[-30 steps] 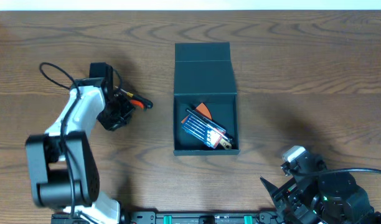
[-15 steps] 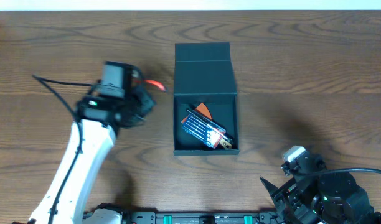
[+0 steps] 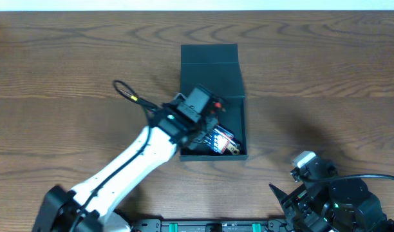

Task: Pack container
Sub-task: 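Carry the red pliers into the box and release them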

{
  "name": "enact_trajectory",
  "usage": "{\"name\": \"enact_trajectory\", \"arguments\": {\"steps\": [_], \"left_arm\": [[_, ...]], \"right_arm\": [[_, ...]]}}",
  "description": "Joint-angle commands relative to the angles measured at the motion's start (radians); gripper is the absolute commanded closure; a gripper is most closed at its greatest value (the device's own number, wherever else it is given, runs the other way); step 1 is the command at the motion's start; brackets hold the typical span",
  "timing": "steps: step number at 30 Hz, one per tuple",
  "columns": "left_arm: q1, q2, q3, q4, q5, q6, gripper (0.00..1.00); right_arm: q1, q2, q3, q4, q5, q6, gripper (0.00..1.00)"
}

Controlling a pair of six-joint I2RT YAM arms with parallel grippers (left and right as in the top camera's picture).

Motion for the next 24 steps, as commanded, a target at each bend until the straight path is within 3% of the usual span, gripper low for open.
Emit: {"name": "enact_trajectory", "arguments": {"steps": [1, 18, 24], "left_arm": [[-0.032, 0.049, 0.027, 0.010, -0.027, -0.133, 0.94], [-0.047, 0.248, 0.035, 0.124, 0.025, -0.174, 0.94], [-0.047, 0.262, 0.035, 0.161, 0.024, -0.174, 0.74]], "right_arm": [[-0.008, -0.005, -0.003, 0.000, 0.010, 0.014, 0.01], [-0.008, -0.005, -0.003, 0.000, 0.010, 0.014, 0.01], [-0.008, -0.005, -0.003, 0.000, 0.010, 0.014, 0.01]]}}
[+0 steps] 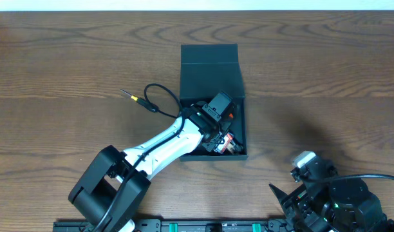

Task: Pack container
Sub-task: 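Carry the red pliers into the box and release them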

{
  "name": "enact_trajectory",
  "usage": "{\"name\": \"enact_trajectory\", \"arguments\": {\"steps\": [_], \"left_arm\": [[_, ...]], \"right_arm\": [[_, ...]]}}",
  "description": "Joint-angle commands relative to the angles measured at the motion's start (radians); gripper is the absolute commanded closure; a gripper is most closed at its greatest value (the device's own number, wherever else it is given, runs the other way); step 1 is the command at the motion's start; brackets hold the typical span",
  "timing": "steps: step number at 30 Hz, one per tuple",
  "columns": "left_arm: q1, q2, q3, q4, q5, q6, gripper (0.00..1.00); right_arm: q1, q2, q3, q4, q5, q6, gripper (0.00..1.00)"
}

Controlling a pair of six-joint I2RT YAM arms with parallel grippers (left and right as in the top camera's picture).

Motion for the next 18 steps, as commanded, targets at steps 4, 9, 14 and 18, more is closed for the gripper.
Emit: {"name": "enact_trajectory", "arguments": {"steps": [4, 9, 14, 18], "left_arm": [[0.002, 0.013, 0.033, 0.003, -0.005, -0.006, 0.62], [0.002, -0.013, 0.033, 0.002, -0.008, -0.005, 0.53], [0.030, -0.108, 0.033, -0.006, -0.033, 0.026, 0.42], [0.075, -0.222, 0.033, -0.014, -0.063, 0.111, 0.32]], "right_arm": [[-0.008, -0.005, -0.003, 0.000, 0.010, 0.014, 0.01], [-0.008, -0.005, -0.003, 0.000, 0.010, 0.014, 0.01], [-0.008, -0.005, -0.003, 0.000, 0.010, 0.014, 0.01], [-0.008, -0.005, -0.003, 0.000, 0.010, 0.014, 0.01]]}}
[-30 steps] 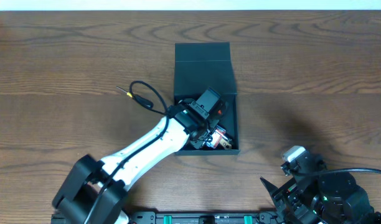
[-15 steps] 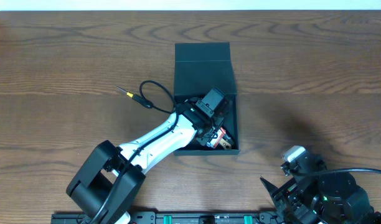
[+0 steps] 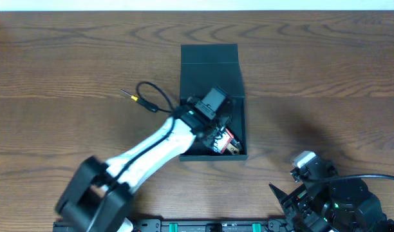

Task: Pack container
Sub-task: 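Carry the red pliers into the box and release them, then move the left gripper back to the yellow-handled screwdriver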

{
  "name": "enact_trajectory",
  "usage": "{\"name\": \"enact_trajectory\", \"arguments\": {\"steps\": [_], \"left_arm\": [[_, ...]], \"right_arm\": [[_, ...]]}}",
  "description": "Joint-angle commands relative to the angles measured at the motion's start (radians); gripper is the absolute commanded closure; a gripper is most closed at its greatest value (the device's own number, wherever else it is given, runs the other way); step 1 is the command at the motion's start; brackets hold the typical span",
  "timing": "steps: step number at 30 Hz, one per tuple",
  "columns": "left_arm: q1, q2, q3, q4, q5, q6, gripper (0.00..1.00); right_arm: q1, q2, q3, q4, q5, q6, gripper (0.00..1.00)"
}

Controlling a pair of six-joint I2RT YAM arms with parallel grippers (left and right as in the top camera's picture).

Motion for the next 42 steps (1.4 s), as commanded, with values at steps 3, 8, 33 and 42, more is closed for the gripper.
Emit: {"name": "enact_trajectory", "arguments": {"steps": [3, 8, 33, 42], "left_arm": [[0.078, -0.175, 0.027, -0.044, -0.083, 0.126, 0.26], [0.206, -0.249, 0.028, -0.098, -0.122, 0.259, 0.10], [0.620, 0.376, 0.554, -0.560, 0.030, 0.596, 0.05], [0.619, 0.482, 0.553, -0.563, 0.056, 0.595, 0.06]], "right_arm": [[-0.008, -0.005, -0.003, 0.000, 0.010, 0.014, 0.01], [-0.008, -0.005, -0.003, 0.000, 0.010, 0.014, 0.01], [-0.008, -0.005, -0.003, 0.000, 0.010, 0.014, 0.01], [-0.008, -0.005, -0.003, 0.000, 0.010, 0.014, 0.01]]}}
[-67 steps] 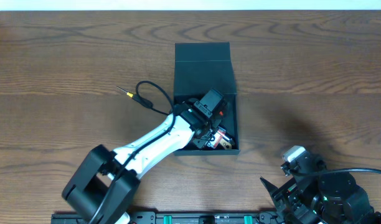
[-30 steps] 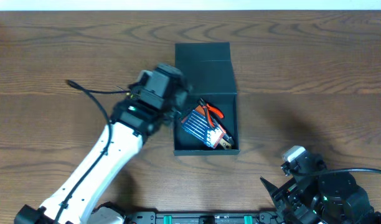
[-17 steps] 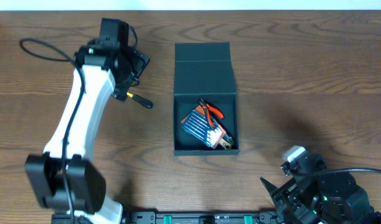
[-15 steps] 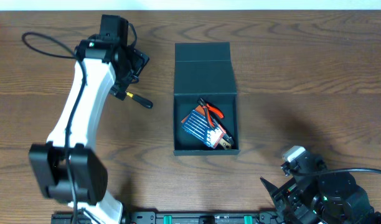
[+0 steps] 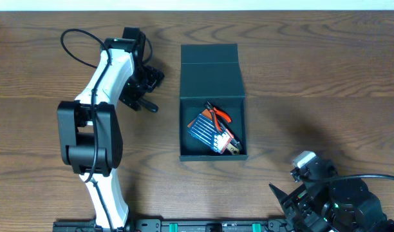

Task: Pack container
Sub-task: 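Move the left gripper back to the yellow-handled screwdriver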

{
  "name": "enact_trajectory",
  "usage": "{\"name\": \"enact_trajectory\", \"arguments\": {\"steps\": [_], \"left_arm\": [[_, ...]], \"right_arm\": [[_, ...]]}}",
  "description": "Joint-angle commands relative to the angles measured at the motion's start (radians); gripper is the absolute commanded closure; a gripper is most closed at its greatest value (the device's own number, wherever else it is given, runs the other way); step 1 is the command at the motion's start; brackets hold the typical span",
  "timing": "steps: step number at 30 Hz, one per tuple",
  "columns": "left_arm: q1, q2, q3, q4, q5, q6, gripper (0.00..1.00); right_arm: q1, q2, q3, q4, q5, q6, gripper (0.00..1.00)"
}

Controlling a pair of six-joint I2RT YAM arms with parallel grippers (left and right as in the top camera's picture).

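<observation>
An open dark box [image 5: 183,129] sits mid-table with its lid [image 5: 210,64] folded back on the far side. Inside lie orange-handled pliers [image 5: 218,115], a blue striped packet [image 5: 203,129] and a small metal piece at the front right corner. My left gripper [image 5: 150,90] is over the bare table just left of the box, open, with nothing between its fingers. The right arm [image 5: 329,200] is folded at the front right edge, and its fingers cannot be made out.
A black cable loops off the left arm near the far left. The wooden table [image 5: 313,77] stretches wide to the right of the box and behind it.
My left gripper has left the box and now sits to the left of it, open. The pliers and blue packet lie uncovered inside. The right arm is unchanged.
My left gripper was over the box's left side at first. It then reached deeper toward the box's middle and stayed over the contents. Now it is outside the box on the left, and pliers lie on top of the blue packet.
</observation>
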Motion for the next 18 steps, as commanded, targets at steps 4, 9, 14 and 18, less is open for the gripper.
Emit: {"name": "enact_trajectory", "arguments": {"steps": [4, 9, 14, 18], "left_arm": [[0.003, 0.040, 0.021, -0.007, 0.011, 0.013, 0.06], [0.003, 0.047, -0.017, 0.013, 0.011, 0.001, 0.06], [0.003, 0.047, -0.065, 0.051, 0.011, 0.001, 0.11], [0.003, 0.047, -0.090, 0.076, 0.011, 0.001, 0.14]], "right_arm": [[-0.008, -0.005, -0.003, 0.000, 0.010, 0.014, 0.01], [-0.008, -0.005, -0.003, 0.000, 0.010, 0.014, 0.01], [-0.008, -0.005, -0.003, 0.000, 0.010, 0.014, 0.01], [-0.008, -0.005, -0.003, 0.000, 0.010, 0.014, 0.01]]}}
